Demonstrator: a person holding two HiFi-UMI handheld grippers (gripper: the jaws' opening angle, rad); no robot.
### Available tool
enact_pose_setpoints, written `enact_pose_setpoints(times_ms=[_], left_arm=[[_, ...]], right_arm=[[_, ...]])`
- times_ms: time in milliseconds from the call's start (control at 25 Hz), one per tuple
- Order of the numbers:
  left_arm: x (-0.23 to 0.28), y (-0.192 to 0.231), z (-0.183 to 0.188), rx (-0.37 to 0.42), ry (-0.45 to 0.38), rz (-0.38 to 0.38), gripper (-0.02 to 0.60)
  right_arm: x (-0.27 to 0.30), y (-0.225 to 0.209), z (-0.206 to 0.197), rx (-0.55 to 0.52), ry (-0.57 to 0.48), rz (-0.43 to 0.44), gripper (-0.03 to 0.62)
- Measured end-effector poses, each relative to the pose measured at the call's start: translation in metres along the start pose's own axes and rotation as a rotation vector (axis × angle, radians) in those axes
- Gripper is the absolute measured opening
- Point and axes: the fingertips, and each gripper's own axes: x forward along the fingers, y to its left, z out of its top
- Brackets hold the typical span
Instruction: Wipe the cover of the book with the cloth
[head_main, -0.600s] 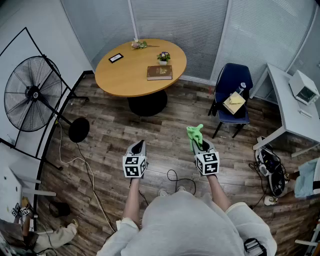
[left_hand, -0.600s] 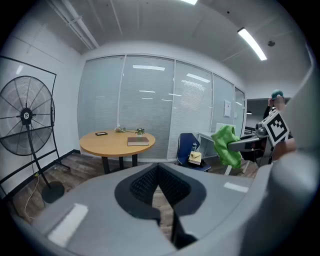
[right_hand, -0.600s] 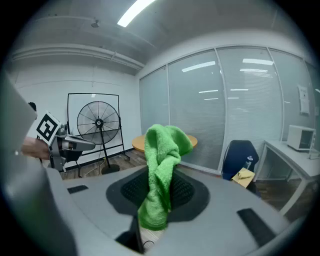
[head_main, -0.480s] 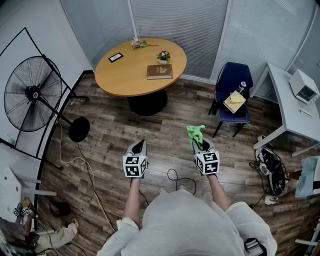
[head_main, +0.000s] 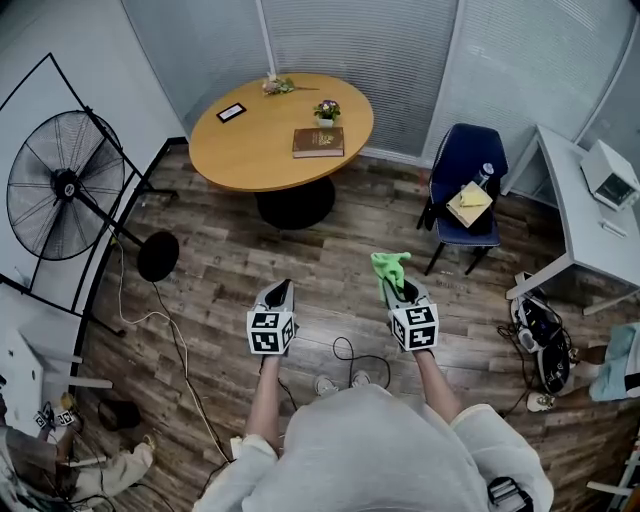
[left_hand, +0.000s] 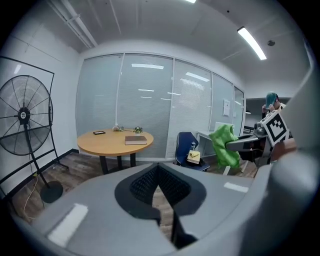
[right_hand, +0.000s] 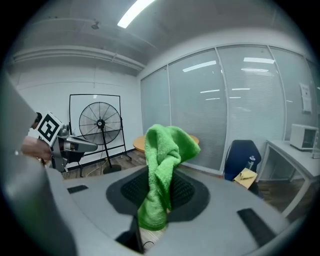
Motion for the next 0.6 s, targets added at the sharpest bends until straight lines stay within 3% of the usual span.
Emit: enact_pose_setpoints(times_ms=[600], left_arm=[[0.018,-0.027,-0.002,-0.005,0.017,0.039,0.009]], right_arm=[[0.008,-0.022,0.003,-0.025,-0.023,0.070,0.098]])
